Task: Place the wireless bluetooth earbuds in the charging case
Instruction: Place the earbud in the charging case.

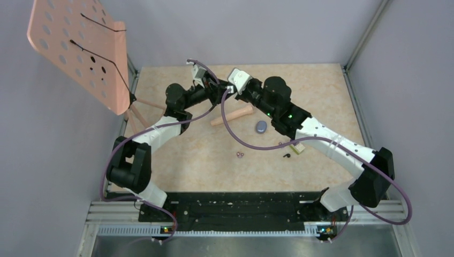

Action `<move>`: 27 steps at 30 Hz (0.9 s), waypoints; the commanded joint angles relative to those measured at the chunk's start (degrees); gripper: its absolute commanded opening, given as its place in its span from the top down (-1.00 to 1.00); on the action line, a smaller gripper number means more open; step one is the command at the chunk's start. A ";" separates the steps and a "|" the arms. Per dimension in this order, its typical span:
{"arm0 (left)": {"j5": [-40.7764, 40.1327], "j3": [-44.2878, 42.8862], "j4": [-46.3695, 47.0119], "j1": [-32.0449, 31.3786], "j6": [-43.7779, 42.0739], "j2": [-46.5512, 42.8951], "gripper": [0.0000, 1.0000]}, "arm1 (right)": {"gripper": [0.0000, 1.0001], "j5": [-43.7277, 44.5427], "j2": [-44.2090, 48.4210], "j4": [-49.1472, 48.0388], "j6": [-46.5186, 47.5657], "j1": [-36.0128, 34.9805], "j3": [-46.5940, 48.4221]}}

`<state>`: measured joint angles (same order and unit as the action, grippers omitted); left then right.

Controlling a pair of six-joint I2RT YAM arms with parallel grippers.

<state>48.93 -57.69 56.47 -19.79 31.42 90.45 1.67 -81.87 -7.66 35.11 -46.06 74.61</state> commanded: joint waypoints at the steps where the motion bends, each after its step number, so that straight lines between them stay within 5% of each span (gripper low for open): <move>1: -0.81 -0.13 3.30 0.44 0.00 -2.87 1.00 | 1.00 -1.38 1.61 0.29 0.40 -0.64 0.04; 10: -0.15 -0.14 4.07 0.43 -0.27 -2.51 1.00 | 0.99 -2.18 0.35 5.95 -0.51 -0.74 2.23; 17: 0.42 0.42 4.43 0.43 -1.31 -2.47 1.00 | 0.47 -2.31 -0.01 9.48 -2.77 -0.62 4.87; 27: 1.23 0.43 4.82 0.38 -1.93 -1.95 1.00 | 0.26 -4.41 0.44 14.79 -6.24 0.06 9.53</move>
<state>50.11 -57.19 57.04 -19.59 30.30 90.45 -1.04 -81.89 4.23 32.14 -46.06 79.83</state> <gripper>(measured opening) 0.316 0.342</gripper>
